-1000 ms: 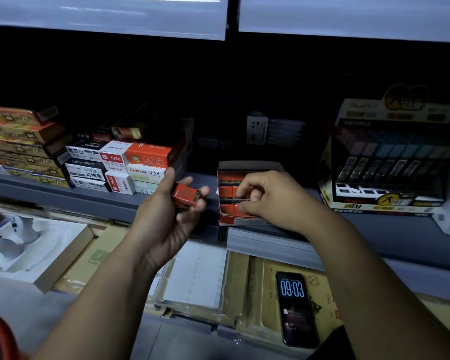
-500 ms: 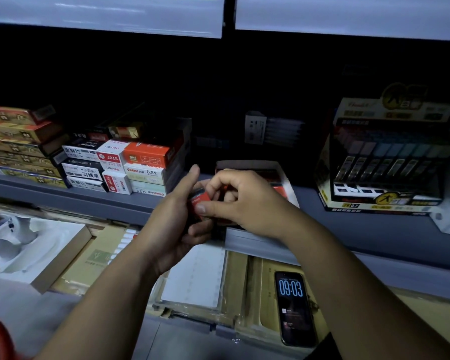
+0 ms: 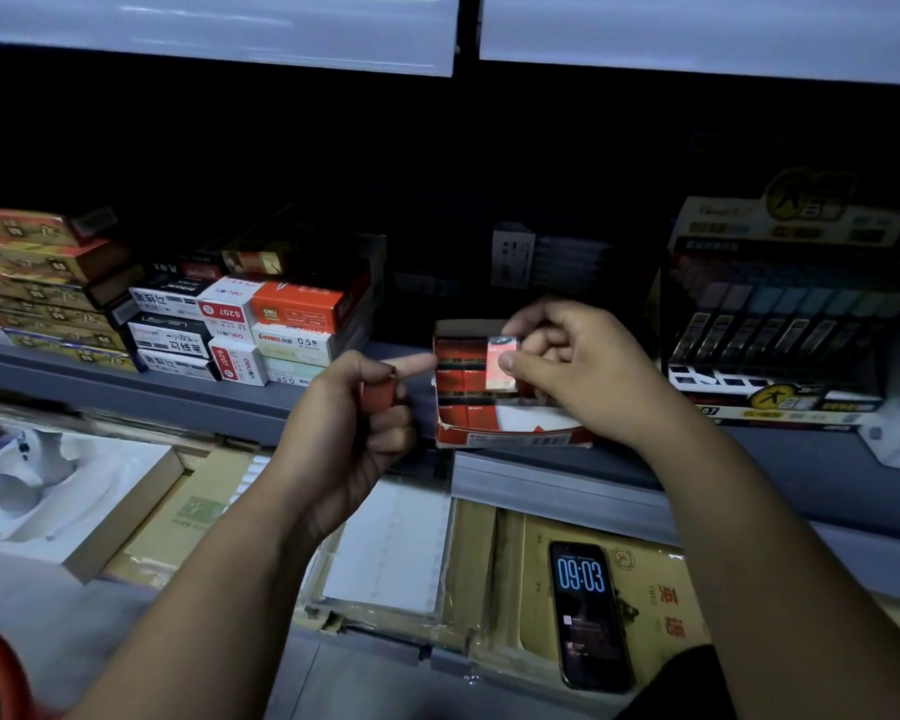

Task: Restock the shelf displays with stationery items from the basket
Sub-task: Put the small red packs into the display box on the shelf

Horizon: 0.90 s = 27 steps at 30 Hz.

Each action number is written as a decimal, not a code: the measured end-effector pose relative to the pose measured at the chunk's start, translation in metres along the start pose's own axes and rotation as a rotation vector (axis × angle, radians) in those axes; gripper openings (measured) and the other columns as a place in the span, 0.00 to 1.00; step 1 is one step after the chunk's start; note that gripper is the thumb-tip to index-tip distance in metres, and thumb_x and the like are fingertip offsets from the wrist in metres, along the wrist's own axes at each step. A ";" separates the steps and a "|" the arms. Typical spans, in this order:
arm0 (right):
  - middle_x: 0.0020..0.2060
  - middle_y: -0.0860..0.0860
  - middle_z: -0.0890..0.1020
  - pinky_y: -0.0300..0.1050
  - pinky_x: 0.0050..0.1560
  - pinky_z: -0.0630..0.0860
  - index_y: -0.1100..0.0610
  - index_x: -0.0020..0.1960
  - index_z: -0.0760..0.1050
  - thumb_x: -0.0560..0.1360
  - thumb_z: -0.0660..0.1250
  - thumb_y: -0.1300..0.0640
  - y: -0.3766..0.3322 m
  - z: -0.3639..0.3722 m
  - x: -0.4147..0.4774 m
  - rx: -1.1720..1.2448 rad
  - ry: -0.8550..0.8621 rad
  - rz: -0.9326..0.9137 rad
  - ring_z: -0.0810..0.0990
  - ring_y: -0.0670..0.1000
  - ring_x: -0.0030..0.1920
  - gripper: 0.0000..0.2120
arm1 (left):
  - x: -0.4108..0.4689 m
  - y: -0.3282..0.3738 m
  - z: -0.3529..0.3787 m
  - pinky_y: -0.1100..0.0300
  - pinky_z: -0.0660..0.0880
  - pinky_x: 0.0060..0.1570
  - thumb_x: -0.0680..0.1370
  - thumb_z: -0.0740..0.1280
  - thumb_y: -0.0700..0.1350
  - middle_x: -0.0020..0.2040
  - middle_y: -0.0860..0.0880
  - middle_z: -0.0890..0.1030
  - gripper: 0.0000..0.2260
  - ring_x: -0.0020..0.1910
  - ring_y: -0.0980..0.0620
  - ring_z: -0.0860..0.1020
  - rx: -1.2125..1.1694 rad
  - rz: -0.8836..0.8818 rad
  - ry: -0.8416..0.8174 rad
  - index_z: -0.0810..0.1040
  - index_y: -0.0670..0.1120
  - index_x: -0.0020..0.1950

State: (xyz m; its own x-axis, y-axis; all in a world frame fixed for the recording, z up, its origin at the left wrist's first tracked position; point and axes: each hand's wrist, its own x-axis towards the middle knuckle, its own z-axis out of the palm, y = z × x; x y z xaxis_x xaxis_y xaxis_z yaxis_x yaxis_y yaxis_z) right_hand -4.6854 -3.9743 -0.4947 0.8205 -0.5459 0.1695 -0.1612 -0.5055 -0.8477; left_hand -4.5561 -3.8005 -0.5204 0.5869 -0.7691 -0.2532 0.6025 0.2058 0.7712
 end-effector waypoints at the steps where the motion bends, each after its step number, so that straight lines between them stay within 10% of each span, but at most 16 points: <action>1: 0.35 0.51 0.81 0.39 0.35 0.73 0.50 0.50 0.78 0.76 0.73 0.59 0.003 -0.003 -0.001 -0.048 -0.010 0.006 0.77 0.43 0.32 0.07 | 0.000 0.000 0.000 0.66 0.56 0.21 0.78 0.55 0.40 0.34 0.50 0.67 0.20 0.28 0.56 0.60 0.018 0.014 0.001 0.80 0.34 0.63; 18: 0.33 0.45 0.80 0.40 0.37 0.72 0.47 0.47 0.76 0.77 0.69 0.57 0.008 0.014 -0.001 -0.453 -0.171 0.028 0.77 0.41 0.33 0.06 | -0.006 -0.002 0.000 0.63 0.77 0.40 0.72 0.75 0.44 0.38 0.49 0.82 0.18 0.34 0.55 0.75 0.326 0.244 0.110 0.82 0.42 0.61; 27: 0.38 0.50 0.81 0.41 0.38 0.74 0.53 0.50 0.82 0.77 0.72 0.57 -0.017 0.039 -0.004 0.086 -0.017 -0.071 0.74 0.44 0.34 0.02 | -0.007 -0.005 -0.002 0.51 0.77 0.49 0.74 0.74 0.47 0.48 0.44 0.87 0.08 0.47 0.46 0.81 0.496 0.312 0.092 0.88 0.48 0.52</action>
State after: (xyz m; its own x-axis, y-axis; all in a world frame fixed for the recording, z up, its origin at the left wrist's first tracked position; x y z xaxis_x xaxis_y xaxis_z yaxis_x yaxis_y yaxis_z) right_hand -4.6645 -3.9376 -0.5009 0.8374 -0.4991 0.2229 -0.0551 -0.4829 -0.8739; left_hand -4.5618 -3.7950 -0.5240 0.7536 -0.6574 -0.0037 0.0827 0.0893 0.9926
